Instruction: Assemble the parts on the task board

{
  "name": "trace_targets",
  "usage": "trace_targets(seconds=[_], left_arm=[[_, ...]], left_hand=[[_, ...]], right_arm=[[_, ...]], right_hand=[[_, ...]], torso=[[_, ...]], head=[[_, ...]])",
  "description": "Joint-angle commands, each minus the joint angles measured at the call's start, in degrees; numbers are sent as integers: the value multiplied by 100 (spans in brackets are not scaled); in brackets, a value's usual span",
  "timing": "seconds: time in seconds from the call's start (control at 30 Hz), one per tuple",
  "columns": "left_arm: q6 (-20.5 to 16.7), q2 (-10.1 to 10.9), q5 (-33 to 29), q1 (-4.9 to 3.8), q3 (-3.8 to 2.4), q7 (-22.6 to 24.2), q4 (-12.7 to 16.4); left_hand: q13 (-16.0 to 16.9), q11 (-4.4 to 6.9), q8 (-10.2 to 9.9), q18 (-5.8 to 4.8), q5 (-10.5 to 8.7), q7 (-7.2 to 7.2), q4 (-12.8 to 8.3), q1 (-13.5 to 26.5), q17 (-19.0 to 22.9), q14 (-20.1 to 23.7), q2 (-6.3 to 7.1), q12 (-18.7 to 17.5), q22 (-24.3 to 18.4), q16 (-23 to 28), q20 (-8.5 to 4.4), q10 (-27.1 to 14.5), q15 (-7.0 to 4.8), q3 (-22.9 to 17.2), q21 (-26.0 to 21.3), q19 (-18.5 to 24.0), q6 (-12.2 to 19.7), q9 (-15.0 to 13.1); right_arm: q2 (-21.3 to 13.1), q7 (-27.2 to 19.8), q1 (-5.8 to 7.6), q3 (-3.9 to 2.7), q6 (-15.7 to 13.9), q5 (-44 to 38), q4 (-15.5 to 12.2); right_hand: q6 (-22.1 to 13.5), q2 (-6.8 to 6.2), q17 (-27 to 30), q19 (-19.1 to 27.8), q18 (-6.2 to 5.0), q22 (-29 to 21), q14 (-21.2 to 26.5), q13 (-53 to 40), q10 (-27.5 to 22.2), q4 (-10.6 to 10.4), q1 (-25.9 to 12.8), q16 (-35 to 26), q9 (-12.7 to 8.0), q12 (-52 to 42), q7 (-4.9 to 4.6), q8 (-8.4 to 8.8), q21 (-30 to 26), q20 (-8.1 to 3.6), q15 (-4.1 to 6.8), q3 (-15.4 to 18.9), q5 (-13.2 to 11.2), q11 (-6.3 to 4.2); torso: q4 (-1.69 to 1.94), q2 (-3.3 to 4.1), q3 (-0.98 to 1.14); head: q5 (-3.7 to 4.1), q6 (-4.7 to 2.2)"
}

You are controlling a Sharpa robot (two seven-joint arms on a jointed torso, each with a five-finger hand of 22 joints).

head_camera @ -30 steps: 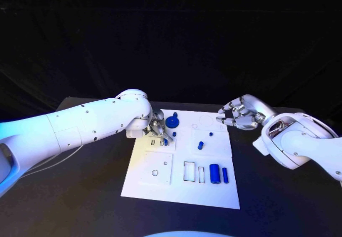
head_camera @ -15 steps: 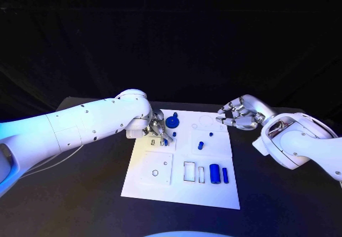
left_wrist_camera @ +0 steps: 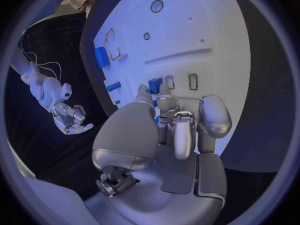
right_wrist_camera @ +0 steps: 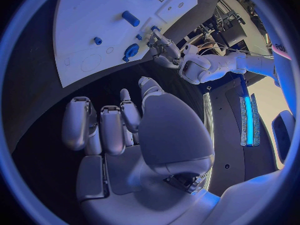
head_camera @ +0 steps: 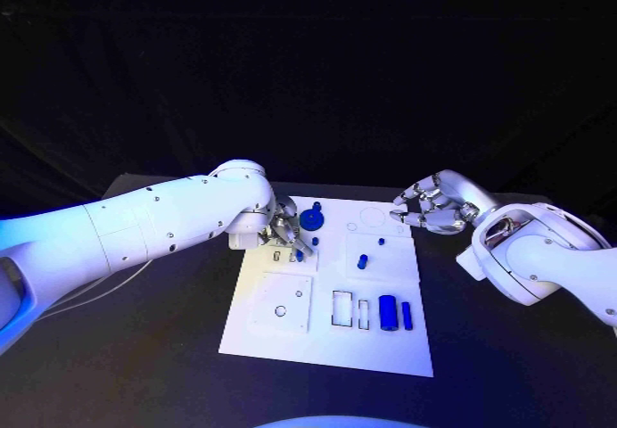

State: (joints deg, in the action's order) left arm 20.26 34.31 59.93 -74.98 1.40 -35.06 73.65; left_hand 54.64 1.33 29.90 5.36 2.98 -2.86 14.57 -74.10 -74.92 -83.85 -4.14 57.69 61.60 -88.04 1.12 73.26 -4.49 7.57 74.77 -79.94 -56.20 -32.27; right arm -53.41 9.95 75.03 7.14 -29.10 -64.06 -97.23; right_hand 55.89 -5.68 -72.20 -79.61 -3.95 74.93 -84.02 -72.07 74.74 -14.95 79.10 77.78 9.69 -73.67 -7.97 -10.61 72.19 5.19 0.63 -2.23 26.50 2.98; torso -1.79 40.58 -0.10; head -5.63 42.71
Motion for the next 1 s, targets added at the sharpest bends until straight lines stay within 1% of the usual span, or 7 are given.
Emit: trace_targets(seconds=[0.03,0.23,0.43,0.6,0.8,0.93,1.0], left_arm=[[96,-4,-129,-1,-1,41,3],[107,-3,-143,-1,0,41,-1],[61,15,-212,-1,0,47,7],[-34,70,-377,-1,0,58,43],[-230,218,-751,-1,-5,77,169],[-371,337,-977,-2,-9,82,285],[-454,403,-1050,-3,-11,88,357]], left_hand=[[-10,-11,-46,-13,1,7,-6,-81,-1272,-538,-30,-31,0,-23,-3,-48,-10,-64,14,28,29,-8],[-28,-7,-90,-13,4,12,-38,-192,-1275,-539,-75,-61,6,-24,0,-55,-12,-154,18,35,24,-5],[-91,20,-207,-9,9,38,-204,-581,-1277,-539,-178,-157,8,-24,-14,-97,-36,-509,19,51,46,20],[-140,30,-304,-9,13,46,-281,-784,-1277,-538,-128,-237,11,-21,-26,-121,-45,-838,20,59,44,47],[-197,32,-435,-8,20,46,-230,-800,-1289,-542,193,-335,34,-28,-37,-99,-45,-1553,29,63,-19,63],[-214,45,-487,-11,8,43,-186,-681,-1295,-544,532,-371,56,-29,-36,-63,-47,-2244,38,63,-62,36],[-211,55,-502,-11,28,30,-161,-430,-1298,-546,871,-379,81,-29,-37,-19,-40,-2989,48,60,-102,-28]], right_arm=[[6,-1,-6,-1,43,-50,1],[5,-3,-6,-1,39,-50,-2],[3,-7,-7,-1,32,-50,-3],[2,-9,-7,-1,29,-50,-4],[0,-12,-7,-1,23,-50,1],[-3,-13,-7,-1,19,-50,4],[-3,-14,-7,-1,15,-50,7]], right_hand=[[-29,46,-4,-43,-22,384,-199,2,39,-11,-11,-8,4,-31,5,-36,-17,-15,54,-30,24,11],[-29,46,-4,-43,-22,384,-199,2,39,-11,-11,-8,4,-31,5,-36,-17,-15,54,-30,24,11],[-29,46,-4,-43,-22,384,-199,2,39,-11,-11,-8,4,-31,5,-36,-17,-15,54,-30,24,11],[-29,46,-4,-43,-22,384,-199,2,39,-11,-11,-8,4,-31,5,-36,-17,-15,54,-30,24,11],[-28,44,-6,-41,-23,381,-200,-2,43,-17,-19,-9,5,-36,6,-39,-24,-15,54,-29,27,11],[-28,44,-6,-41,-23,381,-200,-2,43,-17,-19,-9,5,-36,6,-39,-24,-15,54,-29,27,11],[-28,44,-6,-41,-23,381,-200,-2,43,-17,-19,-9,5,-36,6,-39,-24,-15,54,-29,27,11]], torso=[[-1,-1,0],[-2,1,-1],[0,3,-1],[2,0,0],[7,-3,3],[8,-3,5],[9,-3,6]], head=[[0,-7],[1,-5],[-1,-7],[-9,-5],[-27,-4],[-36,-6],[-46,-6]])
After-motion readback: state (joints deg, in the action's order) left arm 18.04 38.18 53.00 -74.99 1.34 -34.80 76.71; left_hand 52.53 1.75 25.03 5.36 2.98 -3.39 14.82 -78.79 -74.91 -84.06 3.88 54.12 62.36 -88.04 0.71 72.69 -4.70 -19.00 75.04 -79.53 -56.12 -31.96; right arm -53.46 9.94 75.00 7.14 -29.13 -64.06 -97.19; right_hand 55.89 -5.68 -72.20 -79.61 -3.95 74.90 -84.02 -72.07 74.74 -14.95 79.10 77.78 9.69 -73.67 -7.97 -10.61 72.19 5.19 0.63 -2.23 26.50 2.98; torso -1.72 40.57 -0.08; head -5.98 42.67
